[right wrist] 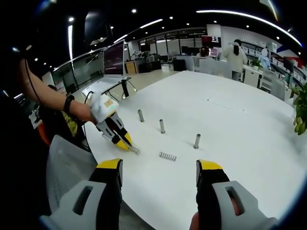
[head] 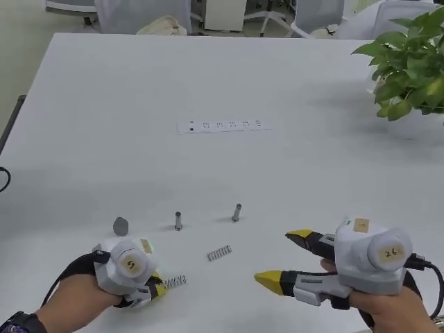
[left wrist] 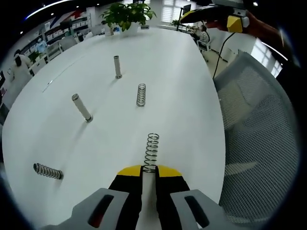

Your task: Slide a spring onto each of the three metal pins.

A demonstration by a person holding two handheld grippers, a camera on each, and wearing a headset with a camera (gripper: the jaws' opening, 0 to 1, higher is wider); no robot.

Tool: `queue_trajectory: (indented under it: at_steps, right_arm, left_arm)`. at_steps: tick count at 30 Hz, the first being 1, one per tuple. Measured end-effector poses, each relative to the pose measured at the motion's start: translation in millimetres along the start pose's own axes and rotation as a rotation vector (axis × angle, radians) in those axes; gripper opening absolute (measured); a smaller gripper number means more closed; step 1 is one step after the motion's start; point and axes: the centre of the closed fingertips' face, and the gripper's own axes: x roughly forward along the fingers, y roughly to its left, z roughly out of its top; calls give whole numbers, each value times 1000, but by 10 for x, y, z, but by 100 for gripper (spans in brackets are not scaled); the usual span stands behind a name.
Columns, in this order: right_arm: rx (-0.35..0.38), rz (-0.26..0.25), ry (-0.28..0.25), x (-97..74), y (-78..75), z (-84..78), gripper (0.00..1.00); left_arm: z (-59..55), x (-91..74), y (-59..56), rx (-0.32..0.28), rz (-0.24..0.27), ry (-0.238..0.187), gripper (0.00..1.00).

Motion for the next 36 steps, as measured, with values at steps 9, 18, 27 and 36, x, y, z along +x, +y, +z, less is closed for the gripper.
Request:
queue_trajectory:
  at_steps: [9,18,27,36]
  right_arm:
    - [-10,48,-3,101,96,1,61]
    - [-22,90,-13,179,172,54,59]
    - [-52,156,-16,278,312,136,56]
    - [-100,223,-3,383,489,210,55]
  left_arm:
    - [47,-238,7,-36,55,-51,2]
    - [115,-442,-62,-45,93,-95,2]
    - [316,-624,-218,-43,100,-182,2]
    - [463,-828,-253,-29,137,-232,2]
